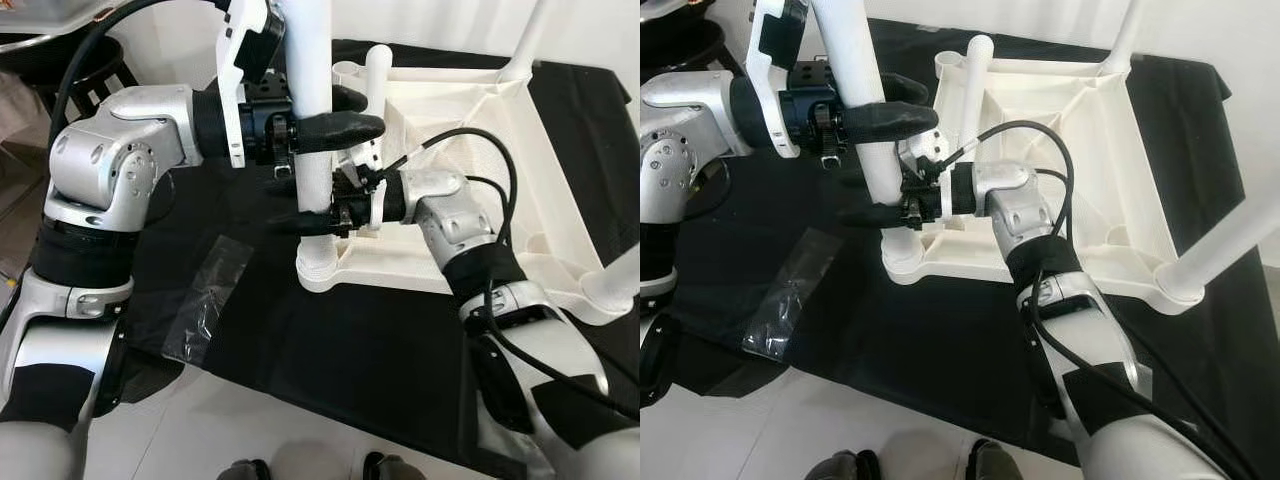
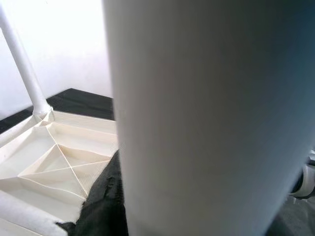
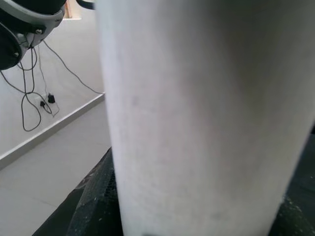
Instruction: Building children table
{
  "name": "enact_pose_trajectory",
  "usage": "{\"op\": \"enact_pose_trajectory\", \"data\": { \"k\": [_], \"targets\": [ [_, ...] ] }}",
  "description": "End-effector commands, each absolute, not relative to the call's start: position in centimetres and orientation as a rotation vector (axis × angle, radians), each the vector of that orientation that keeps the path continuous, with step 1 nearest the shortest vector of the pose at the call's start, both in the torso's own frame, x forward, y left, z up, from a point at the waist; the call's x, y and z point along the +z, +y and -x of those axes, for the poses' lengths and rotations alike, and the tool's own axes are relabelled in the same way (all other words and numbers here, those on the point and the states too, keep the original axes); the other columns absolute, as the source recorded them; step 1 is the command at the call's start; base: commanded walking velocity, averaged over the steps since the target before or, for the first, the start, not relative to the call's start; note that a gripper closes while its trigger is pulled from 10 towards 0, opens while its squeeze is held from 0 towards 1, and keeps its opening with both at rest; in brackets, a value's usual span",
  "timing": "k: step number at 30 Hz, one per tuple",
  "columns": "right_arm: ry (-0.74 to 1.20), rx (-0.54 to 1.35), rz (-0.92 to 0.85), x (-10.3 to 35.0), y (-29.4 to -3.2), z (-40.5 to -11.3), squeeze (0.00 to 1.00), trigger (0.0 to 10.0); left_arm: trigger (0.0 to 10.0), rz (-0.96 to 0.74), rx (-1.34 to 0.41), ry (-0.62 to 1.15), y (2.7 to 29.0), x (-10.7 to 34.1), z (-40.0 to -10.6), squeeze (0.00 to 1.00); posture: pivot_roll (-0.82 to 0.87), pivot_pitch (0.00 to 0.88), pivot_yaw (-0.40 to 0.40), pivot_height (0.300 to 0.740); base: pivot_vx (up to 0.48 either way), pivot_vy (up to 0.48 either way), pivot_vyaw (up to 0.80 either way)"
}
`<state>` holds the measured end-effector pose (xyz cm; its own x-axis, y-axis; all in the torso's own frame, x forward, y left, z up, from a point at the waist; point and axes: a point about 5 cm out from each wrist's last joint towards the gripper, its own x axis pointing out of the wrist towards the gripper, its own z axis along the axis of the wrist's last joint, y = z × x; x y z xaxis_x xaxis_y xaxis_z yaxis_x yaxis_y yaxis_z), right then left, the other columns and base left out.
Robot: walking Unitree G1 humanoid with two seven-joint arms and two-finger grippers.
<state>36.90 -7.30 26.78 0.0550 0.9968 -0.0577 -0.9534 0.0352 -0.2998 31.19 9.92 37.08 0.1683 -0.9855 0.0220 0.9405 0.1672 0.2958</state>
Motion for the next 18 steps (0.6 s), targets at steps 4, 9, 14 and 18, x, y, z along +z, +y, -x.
{"op": "enact_pose_trajectory", "data": {
  "k": [4, 9, 14, 18],
  "targets": [
    [-0.183, 1.261, 0.252, 26.3, -9.8, -38.4, 0.00, 0.0, 10.0, -0.237, -1.530, -0.220, 8.4, 37.2, -30.0, 1.00, 0.02, 0.192, 0.041, 0.740, 0.000, 0.000, 0.00],
    [-0.100, 1.004, 0.188, 24.5, -10.4, -38.6, 0.00, 0.0, 10.0, -0.216, -1.407, -0.256, 8.8, 38.1, -31.1, 0.00, -0.01, 0.195, 0.020, 0.740, 0.000, 0.000, 0.00],
    [0.052, 0.642, 0.093, 19.5, -8.1, -34.9, 0.00, 0.0, 10.0, -0.197, -1.281, -0.282, 10.0, 38.7, -32.0, 0.00, -0.01, 0.201, 0.005, 0.740, 0.000, 0.000, 0.00],
    [0.095, 0.464, 0.006, 17.8, -7.0, -31.0, 0.00, 0.0, 10.0, -0.181, -1.184, -0.293, 11.2, 39.1, -32.7, 0.00, 0.00, 0.213, 0.012, 0.740, 0.000, 0.000, 0.00]
  ]
}}
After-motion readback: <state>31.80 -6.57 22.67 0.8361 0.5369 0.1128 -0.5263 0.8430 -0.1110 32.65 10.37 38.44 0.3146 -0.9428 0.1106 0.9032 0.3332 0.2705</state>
